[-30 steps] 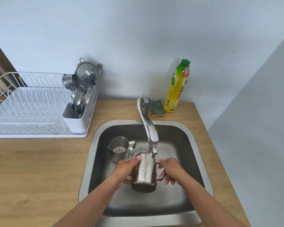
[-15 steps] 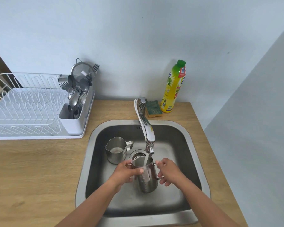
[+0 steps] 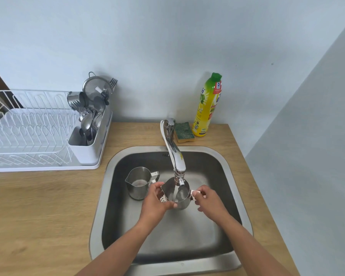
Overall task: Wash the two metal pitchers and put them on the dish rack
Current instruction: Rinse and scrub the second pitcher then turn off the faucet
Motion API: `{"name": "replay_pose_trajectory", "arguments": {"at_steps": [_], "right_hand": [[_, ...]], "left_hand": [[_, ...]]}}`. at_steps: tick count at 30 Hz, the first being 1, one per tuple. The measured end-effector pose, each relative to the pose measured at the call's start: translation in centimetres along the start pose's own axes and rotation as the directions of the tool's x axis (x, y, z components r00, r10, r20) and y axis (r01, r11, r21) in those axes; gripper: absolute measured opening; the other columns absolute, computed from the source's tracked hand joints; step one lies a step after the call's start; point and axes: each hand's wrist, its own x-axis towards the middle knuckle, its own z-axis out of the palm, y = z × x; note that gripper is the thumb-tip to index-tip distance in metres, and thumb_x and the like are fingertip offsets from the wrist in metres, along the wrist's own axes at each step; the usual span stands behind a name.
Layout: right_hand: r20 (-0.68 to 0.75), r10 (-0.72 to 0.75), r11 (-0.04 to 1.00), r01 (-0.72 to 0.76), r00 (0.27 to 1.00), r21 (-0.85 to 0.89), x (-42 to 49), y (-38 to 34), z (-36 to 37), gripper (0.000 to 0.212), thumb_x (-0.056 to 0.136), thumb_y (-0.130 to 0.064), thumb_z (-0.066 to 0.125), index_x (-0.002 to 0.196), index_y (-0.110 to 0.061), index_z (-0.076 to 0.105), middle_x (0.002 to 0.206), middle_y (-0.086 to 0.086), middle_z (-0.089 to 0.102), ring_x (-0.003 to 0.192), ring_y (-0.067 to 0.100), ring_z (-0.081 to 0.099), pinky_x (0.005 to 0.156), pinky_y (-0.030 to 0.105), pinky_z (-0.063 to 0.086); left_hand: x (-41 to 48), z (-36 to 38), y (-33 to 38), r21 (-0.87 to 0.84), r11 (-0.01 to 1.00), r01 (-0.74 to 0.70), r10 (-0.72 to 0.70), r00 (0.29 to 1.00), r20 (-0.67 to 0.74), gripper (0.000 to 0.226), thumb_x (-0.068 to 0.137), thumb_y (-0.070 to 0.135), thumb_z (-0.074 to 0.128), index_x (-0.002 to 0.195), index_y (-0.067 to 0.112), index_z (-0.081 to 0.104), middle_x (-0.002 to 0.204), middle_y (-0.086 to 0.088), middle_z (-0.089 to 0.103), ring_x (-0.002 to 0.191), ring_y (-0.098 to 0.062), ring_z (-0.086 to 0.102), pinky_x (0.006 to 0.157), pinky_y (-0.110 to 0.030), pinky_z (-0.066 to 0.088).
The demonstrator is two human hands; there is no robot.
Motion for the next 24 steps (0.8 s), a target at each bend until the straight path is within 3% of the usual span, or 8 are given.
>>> {"name": "replay_pose_trajectory", "arguments": {"at_steps": [3,6,12,18,24], "right_hand": [[0.001,0.002,0.994,-0.002,1.000,0.109,0.0,-0.1,0.3,0.015,0.097,-0.023,0.055,0.083,-0.017,0.057,0.089,0.006,0.064,0.097,0.034,0.067,0.074,0.040,0.058],[0.009,0.022,0.971,-0.024,1.000,0.238,0.1,-0.1,0.9,0.013,0.098,-0.020,0.054,0.087,-0.013,0.057,0.096,0.009,0.065,0.101,0.031,0.067,0.069,0.029,0.058],[0.082,0.082,0.923,-0.107,0.993,0.370,0.9,-0.5,2.8,0.014,0.100,-0.020,0.047,0.088,-0.017,0.054,0.097,0.011,0.063,0.086,0.023,0.064,0.073,0.036,0.060],[0.167,0.105,0.935,-0.154,0.980,0.320,0.8,-1.4,3.8,0.016,0.103,-0.025,0.040,0.095,-0.016,0.052,0.094,0.012,0.062,0.078,0.023,0.065,0.066,0.037,0.059],[0.230,0.156,0.968,-0.195,0.961,0.157,0.2,-1.3,4.0,0.025,0.103,-0.032,0.035,0.108,-0.013,0.051,0.088,0.015,0.064,0.072,0.026,0.069,0.062,0.037,0.058]], "left_hand": [[-0.2,-0.2,0.3,0.166,0.984,-0.066,0.075,0.996,-0.049,0.070,0.060,0.005,0.088,0.111,0.037,0.051,0.111,0.025,0.062,0.108,0.007,0.056,0.093,-0.027,0.050],[-0.6,-0.5,0.9,0.317,0.941,-0.119,0.153,0.985,-0.084,0.074,0.061,0.018,0.090,0.116,0.042,0.048,0.113,0.027,0.059,0.108,0.000,0.056,0.094,-0.028,0.047],[-1.3,-0.8,1.3,0.428,0.884,-0.189,0.274,0.951,-0.145,0.076,0.058,0.030,0.091,0.118,0.044,0.046,0.117,0.023,0.061,0.109,-0.002,0.059,0.090,-0.032,0.052],[-1.3,-1.5,1.0,0.490,0.846,-0.210,0.336,0.924,-0.184,0.076,0.055,0.044,0.087,0.121,0.037,0.050,0.117,0.021,0.053,0.112,-0.009,0.056,0.095,-0.038,0.053],[-1.1,-2.0,0.3,0.426,0.897,-0.119,0.225,0.952,-0.207,0.080,0.045,0.063,0.080,0.116,0.039,0.052,0.114,0.016,0.061,0.106,-0.008,0.060,0.092,-0.037,0.053]]}}
